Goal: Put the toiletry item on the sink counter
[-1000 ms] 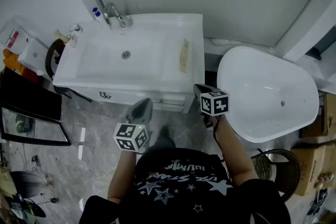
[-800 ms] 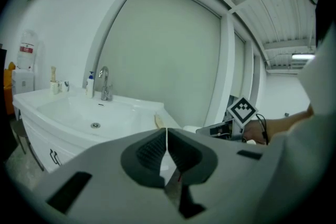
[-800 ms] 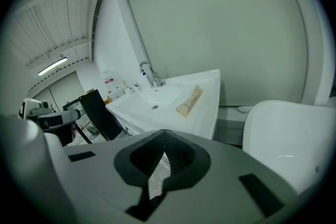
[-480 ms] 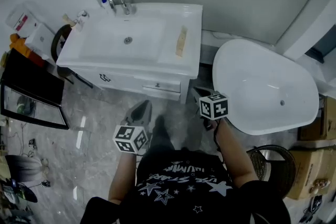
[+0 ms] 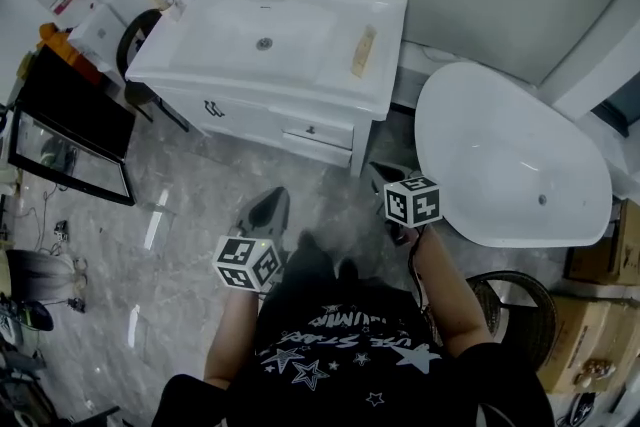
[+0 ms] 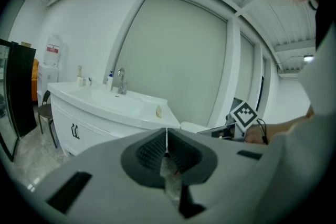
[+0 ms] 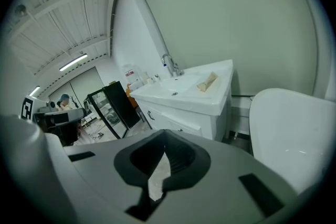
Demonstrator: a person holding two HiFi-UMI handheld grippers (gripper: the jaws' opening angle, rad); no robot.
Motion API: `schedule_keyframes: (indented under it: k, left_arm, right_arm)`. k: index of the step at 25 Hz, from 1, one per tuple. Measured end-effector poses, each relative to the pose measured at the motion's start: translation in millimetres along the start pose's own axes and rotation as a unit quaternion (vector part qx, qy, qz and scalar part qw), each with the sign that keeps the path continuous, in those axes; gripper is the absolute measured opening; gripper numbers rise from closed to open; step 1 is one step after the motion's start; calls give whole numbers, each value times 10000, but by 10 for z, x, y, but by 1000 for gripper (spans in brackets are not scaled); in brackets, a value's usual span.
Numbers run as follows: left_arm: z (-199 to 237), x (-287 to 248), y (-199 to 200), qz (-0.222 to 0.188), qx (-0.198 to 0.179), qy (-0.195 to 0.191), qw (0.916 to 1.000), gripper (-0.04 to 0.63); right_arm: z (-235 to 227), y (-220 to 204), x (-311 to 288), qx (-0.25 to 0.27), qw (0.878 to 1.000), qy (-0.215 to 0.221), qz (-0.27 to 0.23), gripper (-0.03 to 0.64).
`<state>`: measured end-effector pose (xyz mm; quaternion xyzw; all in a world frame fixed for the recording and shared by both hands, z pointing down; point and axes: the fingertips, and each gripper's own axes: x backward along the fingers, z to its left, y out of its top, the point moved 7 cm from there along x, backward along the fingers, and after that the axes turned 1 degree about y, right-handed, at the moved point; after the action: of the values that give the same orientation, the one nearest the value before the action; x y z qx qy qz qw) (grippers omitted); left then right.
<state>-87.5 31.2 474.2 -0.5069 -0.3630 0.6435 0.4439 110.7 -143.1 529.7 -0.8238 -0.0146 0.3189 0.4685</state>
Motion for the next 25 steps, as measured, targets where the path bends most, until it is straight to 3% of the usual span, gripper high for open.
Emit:
schedule_keyframes:
  k: [5, 14, 25]
  left_arm:
    - [62, 271, -86, 21, -16, 113, 9999, 21]
    - [169, 825, -319, -164, 329, 321, 9988, 21]
    - [217, 1925, -731, -233, 476, 580, 9969, 21]
  right_arm:
    - [221, -30, 4, 182, 9997, 151, 46, 14]
    - [649, -125, 55, 455, 9989, 58, 110, 14]
    - [1609, -695, 357, 577, 9983, 108, 73, 14]
